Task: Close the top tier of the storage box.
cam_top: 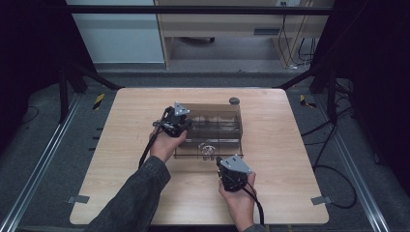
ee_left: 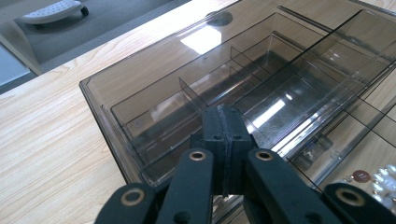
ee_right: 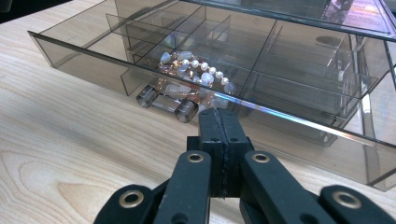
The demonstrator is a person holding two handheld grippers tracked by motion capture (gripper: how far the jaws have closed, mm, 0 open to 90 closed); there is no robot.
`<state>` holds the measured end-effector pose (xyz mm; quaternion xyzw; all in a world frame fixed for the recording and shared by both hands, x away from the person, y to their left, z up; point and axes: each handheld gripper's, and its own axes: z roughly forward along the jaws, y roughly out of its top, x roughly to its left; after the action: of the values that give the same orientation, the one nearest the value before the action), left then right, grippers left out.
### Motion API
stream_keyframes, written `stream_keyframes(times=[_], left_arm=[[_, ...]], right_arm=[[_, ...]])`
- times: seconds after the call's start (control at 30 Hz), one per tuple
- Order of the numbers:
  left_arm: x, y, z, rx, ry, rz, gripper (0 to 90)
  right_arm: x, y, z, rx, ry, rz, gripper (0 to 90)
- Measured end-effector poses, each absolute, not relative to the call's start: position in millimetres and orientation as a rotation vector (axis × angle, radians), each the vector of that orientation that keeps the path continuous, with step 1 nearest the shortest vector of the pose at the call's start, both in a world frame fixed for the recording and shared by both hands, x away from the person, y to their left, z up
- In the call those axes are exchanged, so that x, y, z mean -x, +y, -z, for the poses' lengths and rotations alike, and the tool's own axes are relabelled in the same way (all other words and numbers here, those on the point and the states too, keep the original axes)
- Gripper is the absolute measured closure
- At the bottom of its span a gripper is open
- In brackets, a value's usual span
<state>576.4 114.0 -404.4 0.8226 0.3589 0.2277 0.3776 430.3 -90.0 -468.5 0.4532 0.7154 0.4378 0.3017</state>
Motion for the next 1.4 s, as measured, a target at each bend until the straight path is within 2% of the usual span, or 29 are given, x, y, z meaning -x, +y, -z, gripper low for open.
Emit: stream_keyframes(times=[1.4], left_arm=[[-575, 113, 404, -2.113, 0.908, -0.580, 90.0]], right_arm=[[-459, -99, 465, -1.234, 1.858, -1.158, 90.0]])
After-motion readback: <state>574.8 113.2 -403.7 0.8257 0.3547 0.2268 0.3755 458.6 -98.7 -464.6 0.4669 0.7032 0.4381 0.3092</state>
